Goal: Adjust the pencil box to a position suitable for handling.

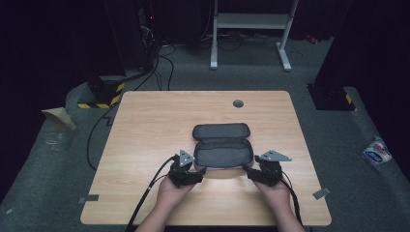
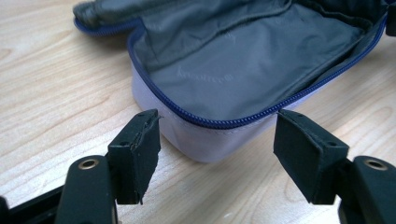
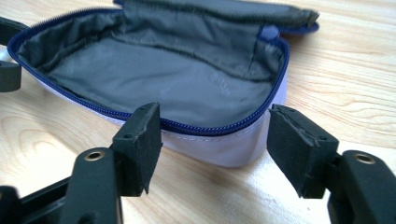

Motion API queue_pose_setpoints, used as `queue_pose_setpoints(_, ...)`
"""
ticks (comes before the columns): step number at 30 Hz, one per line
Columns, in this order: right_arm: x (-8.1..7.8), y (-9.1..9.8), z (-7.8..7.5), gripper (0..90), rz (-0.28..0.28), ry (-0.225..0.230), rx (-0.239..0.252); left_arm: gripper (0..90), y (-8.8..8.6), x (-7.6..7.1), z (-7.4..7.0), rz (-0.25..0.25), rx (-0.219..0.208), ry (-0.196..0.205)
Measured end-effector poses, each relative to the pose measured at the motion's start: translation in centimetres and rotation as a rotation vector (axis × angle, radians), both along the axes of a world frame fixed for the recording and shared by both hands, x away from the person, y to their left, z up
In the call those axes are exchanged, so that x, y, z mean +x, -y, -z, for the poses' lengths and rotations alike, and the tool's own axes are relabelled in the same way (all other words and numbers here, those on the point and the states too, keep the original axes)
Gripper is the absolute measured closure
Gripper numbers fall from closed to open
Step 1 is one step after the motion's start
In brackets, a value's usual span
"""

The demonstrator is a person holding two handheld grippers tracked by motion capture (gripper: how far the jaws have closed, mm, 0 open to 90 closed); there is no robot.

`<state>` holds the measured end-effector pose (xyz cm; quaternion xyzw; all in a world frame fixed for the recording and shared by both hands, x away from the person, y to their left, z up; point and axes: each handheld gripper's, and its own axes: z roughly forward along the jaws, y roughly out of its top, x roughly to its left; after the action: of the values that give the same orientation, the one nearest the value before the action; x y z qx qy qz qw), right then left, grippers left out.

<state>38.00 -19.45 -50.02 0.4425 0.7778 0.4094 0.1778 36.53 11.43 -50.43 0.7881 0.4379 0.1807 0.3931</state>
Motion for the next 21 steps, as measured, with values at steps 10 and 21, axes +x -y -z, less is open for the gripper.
queue_pose_setpoints(10, 1.4, -3.1, 0.3, 44.3, -0.025, 0.000, -0.028, 42.1, -1.2, 0.7, 0.0, -0.044, -0.008, -0.001)
queue_pose_setpoints(21, 1.9, -3.6, 0.8, 50.5, -0.019, -0.007, -0.049, 44.8, -1.5, 0.7, 0.2, -0.049, 0.011, -0.001)
